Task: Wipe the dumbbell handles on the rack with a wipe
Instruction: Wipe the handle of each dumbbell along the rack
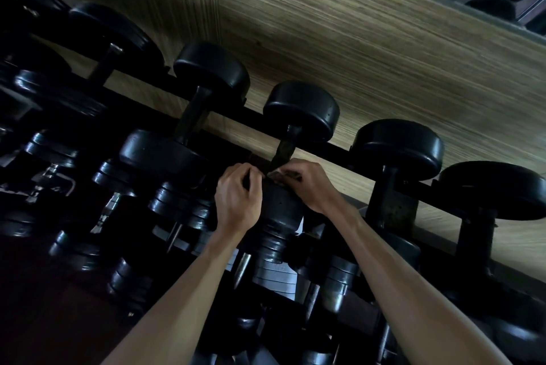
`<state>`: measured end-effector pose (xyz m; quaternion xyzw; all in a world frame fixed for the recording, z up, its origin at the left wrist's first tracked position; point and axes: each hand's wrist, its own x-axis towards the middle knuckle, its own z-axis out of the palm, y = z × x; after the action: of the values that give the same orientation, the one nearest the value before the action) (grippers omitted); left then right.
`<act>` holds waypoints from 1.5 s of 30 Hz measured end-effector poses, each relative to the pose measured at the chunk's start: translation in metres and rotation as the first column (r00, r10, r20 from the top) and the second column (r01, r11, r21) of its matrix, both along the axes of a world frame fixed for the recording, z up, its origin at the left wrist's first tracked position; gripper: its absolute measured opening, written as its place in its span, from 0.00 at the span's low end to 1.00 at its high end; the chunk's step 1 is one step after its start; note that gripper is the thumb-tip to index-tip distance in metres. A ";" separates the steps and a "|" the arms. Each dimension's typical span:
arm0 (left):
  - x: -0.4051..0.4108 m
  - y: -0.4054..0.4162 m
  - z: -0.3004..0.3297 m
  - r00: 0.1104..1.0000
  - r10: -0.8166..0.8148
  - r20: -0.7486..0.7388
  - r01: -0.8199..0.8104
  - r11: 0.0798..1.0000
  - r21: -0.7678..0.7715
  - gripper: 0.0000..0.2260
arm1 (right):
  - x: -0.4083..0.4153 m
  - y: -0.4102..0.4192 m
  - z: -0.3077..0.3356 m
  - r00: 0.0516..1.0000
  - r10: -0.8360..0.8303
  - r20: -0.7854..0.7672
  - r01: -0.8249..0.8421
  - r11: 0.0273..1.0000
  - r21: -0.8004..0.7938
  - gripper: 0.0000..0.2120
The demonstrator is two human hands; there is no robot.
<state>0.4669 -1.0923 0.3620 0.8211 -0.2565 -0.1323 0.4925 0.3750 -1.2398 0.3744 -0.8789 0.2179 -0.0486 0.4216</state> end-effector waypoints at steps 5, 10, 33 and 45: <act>-0.001 0.003 -0.003 0.999 -0.026 0.025 0.026 1.000 -0.014 0.18 | 0.004 -0.010 0.010 0.984 -0.104 0.147 0.113 0.992 -0.058 0.05; -0.003 0.014 -0.013 0.989 -0.081 0.123 0.087 0.995 -0.041 0.17 | 0.005 0.000 -0.001 0.998 0.049 0.042 -0.043 0.991 -0.127 0.08; -0.007 0.017 -0.011 0.989 -0.112 0.099 0.111 0.994 0.009 0.18 | 0.011 -0.009 -0.001 0.990 0.129 0.054 -0.116 0.973 -0.202 0.06; -0.008 0.017 -0.009 0.990 -0.111 0.089 0.110 0.994 0.021 0.19 | 0.027 -0.034 0.009 0.984 -0.092 0.151 0.137 0.937 -0.322 0.08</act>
<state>0.4591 -1.0750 0.3531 0.8146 -0.3223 -0.1246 0.4658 0.4022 -1.2734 0.3838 -0.9177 0.2286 -0.1678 0.2782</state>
